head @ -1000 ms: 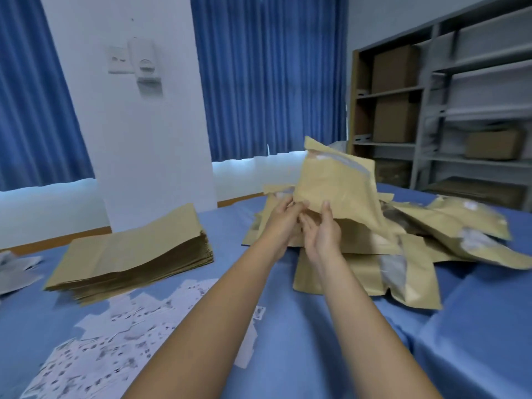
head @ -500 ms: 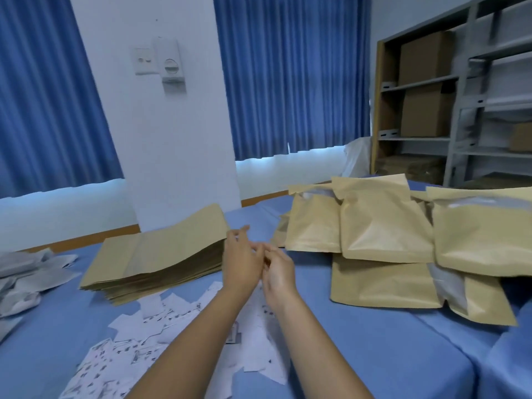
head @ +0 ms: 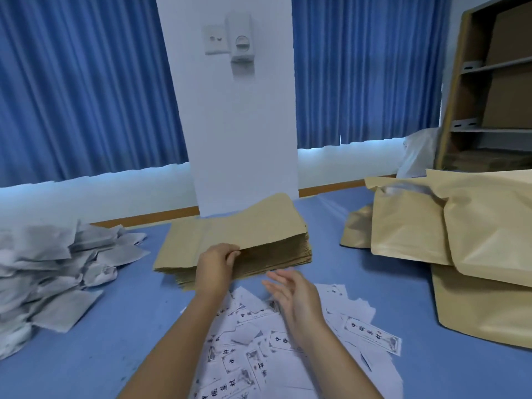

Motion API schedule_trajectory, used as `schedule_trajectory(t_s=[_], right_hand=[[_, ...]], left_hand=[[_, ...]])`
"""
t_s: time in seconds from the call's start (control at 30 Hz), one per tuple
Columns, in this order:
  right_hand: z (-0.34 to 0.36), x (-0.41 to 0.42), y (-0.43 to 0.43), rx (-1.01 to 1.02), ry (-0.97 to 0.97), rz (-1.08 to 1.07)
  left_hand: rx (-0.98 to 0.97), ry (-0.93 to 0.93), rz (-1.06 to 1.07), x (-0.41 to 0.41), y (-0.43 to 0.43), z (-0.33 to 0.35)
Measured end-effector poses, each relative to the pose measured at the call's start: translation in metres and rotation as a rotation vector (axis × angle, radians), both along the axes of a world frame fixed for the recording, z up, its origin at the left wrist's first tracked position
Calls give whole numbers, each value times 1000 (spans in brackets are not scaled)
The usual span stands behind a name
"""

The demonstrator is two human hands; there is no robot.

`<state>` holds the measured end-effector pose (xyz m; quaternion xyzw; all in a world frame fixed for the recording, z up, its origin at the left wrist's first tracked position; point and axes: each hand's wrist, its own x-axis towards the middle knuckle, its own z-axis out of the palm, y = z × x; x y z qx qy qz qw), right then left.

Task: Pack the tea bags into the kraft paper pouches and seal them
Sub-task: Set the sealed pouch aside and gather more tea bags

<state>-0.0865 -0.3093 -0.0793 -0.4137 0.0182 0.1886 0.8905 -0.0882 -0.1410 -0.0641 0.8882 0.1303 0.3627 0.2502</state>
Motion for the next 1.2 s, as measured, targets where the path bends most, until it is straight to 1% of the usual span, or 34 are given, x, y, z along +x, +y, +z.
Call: schedule_trajectory(t_s=[0.07,0.13,0.23,0.3,0.33,0.37,0.43,0.47,0.5,0.53,0.6,0.63,0.67,0.7,0.77,0.8,0.9,0.97,1.1,1.2], right_hand=[[5,-3,-6,98,5,1],[15,-9,-13,100,-54,45],[30,-23,-19,-79,-193,75],[38,-29,-14,-208,-237,63],[42,-32,-9,-282,-262,67],[44,-35,-2,-356,-292,72],[43,-47,17,-450,-356,50],[40,-55,29,-469,-388,38],[35,-65,42,-478,-428,40],[30,-75,55,-483,-459,51],[15,-90,73,-525,-469,65],[8,-93,79,-543,-458,80],[4,-95,82,-542,-439,115],[1,-94,83,-493,-407,164],[-3,-92,82,-303,-316,253],[-4,-90,82,-248,-305,285],[-12,-89,85,-318,-376,334],[-17,-89,87,-327,-398,346],[-18,-90,85,-324,-457,354],[-17,-90,84,-331,-468,350]], left_hand=[[-37,-102,-104,-16,2,0],[-5,-223,-200,-40,7,2],[-19,-388,-315,-87,20,4],[-26,-421,-321,-115,37,2],[-13,-395,-286,-126,46,0],[20,-343,-200,-136,52,-3],[73,-268,62,-152,55,-8],[51,-271,124,-158,51,-7],[42,-287,89,-163,43,-5],[88,-275,-31,-166,33,-3],[276,-127,-289,-165,13,-5],[315,-52,-355,-163,9,-9],[298,-4,-374,-162,8,-11],[282,2,-357,-161,11,-13],[263,-16,-301,-161,21,-15],[252,-14,-281,-163,26,-14],[261,-39,-230,-165,34,-12],[233,-65,-225,-167,35,-12],[62,-94,-228,-167,39,-13],[-58,-62,-220,-167,41,-12]])
